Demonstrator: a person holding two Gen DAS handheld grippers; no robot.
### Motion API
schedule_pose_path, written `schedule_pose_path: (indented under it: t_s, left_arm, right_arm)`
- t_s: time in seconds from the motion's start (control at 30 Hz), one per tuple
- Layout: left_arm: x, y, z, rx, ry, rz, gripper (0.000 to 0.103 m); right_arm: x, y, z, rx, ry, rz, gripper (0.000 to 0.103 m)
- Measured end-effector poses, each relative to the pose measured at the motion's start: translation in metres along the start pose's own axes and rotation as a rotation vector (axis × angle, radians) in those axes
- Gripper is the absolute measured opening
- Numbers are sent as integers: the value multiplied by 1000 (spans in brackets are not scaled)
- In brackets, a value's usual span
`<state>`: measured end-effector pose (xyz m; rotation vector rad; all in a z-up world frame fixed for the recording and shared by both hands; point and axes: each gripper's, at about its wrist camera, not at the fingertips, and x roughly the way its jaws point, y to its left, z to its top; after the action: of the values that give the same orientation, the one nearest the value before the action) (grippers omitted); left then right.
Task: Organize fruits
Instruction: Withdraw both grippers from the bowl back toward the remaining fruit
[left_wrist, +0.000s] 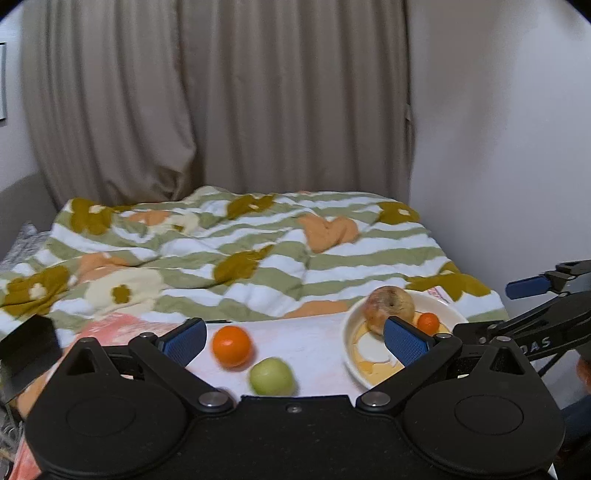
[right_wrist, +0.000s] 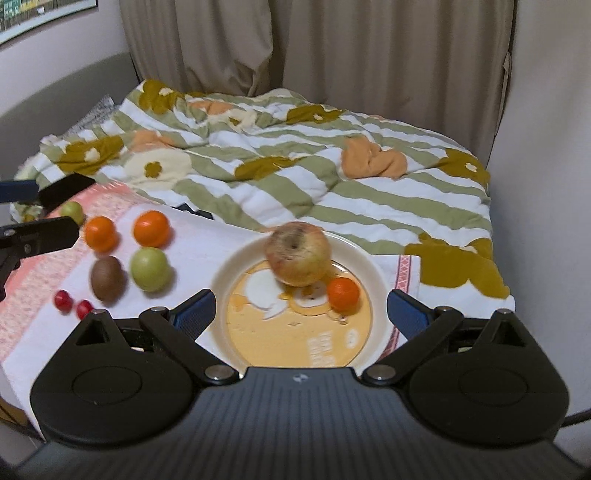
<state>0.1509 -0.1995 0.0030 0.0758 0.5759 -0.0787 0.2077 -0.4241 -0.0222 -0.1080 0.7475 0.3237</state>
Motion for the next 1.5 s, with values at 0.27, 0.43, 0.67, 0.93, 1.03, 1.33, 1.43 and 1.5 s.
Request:
schedule_pose_path:
  t_s: [0.27, 0.43, 0.67, 0.93, 1.03, 1.33, 1.43, 1.5]
  left_arm:
    - [-46, 42, -17, -47, -4, 93, 103]
    - [-63, 79, -29, -74, -4, 119, 103]
    - [-58, 133, -42, -50, 35, 73, 103]
    - [-31, 187, -58, 12, 113, -69, 103]
    - [-16, 202, -67, 52, 143, -126, 103]
    - [35, 221, -96, 144, 244, -292, 100]
    - [51, 218, -106, 164, 279, -332, 95]
    - [58, 212, -112, 190, 287, -348, 94]
  right_arm:
    - [-34, 35, -1, 34, -27, 24, 103]
    - [-42, 61, -3, 40, -35, 17, 103]
    - [-37, 111, -4, 77, -32, -30, 103]
    - [-13, 168, -8, 145, -5, -82, 103]
    - [1, 183, -8, 159, 7, -94, 103]
    - [54, 210, -6, 155, 51, -110, 103]
    - [73, 218, -5, 120, 78, -96, 103]
    - [86, 222, -6, 105, 95, -80, 103]
